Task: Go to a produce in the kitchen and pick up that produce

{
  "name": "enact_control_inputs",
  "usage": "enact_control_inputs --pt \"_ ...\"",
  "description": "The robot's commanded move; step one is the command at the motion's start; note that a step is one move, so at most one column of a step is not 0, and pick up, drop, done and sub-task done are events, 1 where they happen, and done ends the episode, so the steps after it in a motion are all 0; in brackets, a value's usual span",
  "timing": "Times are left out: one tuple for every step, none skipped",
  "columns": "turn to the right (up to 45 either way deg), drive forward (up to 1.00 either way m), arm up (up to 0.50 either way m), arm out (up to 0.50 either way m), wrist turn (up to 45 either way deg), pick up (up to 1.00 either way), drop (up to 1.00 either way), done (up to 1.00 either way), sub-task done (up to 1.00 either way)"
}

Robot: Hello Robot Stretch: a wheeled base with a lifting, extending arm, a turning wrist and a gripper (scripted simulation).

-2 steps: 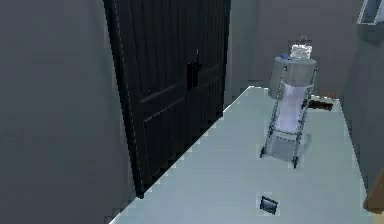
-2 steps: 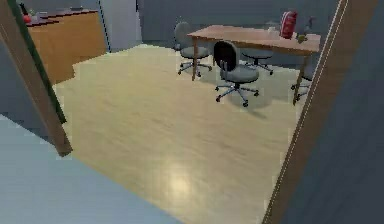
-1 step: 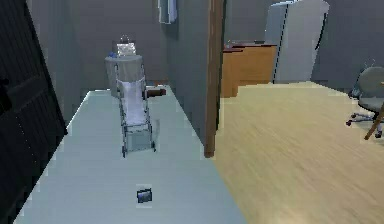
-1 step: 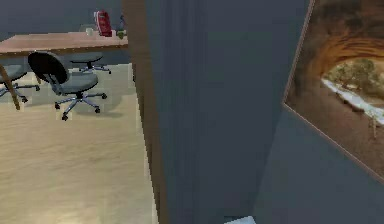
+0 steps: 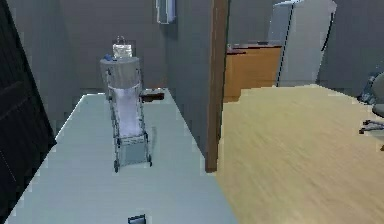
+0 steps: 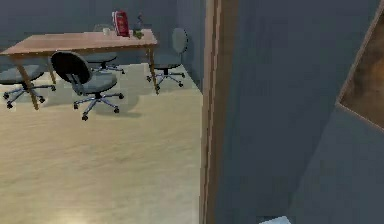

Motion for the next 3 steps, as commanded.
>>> enact_control_inputs --pt "45.0 0.0 0.0 0.0 0.0 0.0 0.0 0.0 0.0" --pt "9.0 0.0 0.0 0.0 0.0 0.0 0.0 0.0 0.0" --pt "0.0 1.0 0.0 0.0 0.0 0.0 0.0 0.0 0.0"
